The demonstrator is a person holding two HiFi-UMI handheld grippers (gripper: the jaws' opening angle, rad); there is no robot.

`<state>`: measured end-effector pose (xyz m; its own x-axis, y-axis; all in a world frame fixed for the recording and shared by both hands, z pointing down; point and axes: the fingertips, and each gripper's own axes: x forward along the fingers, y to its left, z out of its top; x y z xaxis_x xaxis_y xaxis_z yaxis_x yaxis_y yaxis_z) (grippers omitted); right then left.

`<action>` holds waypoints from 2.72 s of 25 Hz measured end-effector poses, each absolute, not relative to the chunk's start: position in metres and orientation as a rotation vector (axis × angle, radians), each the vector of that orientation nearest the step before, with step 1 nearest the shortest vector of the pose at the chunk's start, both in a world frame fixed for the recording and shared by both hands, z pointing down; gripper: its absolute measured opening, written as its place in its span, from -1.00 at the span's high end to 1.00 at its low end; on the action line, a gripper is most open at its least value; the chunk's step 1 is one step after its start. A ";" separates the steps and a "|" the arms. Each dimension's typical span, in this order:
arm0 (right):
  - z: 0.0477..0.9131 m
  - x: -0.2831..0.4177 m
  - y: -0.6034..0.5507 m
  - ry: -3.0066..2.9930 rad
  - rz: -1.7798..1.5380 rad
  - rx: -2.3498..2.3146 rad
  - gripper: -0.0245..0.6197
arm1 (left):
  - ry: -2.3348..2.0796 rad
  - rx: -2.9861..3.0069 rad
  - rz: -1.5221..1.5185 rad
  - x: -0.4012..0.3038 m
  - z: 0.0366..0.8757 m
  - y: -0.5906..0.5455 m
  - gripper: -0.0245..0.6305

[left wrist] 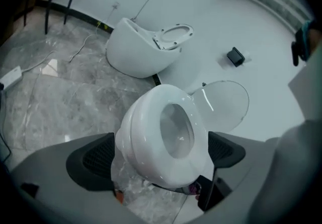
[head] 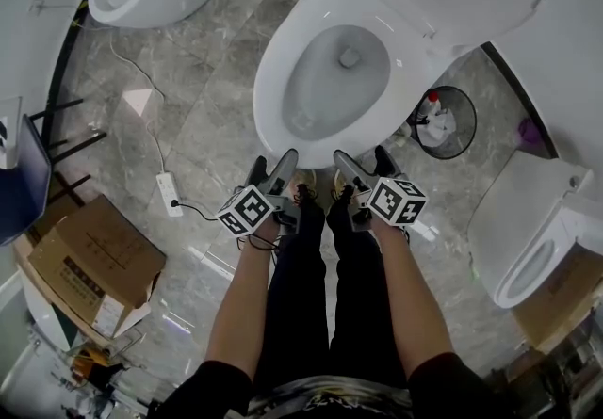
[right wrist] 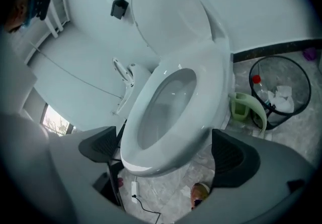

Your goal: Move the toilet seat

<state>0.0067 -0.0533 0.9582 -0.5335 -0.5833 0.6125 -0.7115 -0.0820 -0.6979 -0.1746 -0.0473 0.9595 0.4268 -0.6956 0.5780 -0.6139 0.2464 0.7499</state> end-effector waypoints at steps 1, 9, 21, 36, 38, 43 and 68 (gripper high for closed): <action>0.961 0.007 -0.054 -2.034 1.738 1.466 -0.89 | -1.240 1.414 -0.109 -0.172 0.961 -0.048 -0.84; 0.971 0.007 -0.060 -1.953 1.996 1.544 -0.73 | -1.203 1.353 -0.185 -0.155 0.963 -0.056 -0.83; 0.988 0.034 -0.051 -1.765 2.091 1.656 0.33 | -1.282 1.154 -0.194 -0.176 0.980 -0.039 0.24; 0.952 0.036 -0.052 -1.736 2.230 1.618 0.37 | -1.258 1.171 -0.244 -0.175 0.933 -0.040 0.46; 0.940 0.038 -0.053 -1.728 2.266 1.620 0.37 | -1.244 1.185 -0.260 -0.172 0.918 -0.041 0.47; 0.905 0.043 -0.060 -1.717 2.368 1.643 0.38 | -1.177 1.204 -0.374 -0.160 0.870 -0.054 0.50; 0.774 0.089 -0.106 -1.608 2.821 1.739 0.37 | -0.977 1.404 -0.435 -0.066 0.700 -0.130 0.40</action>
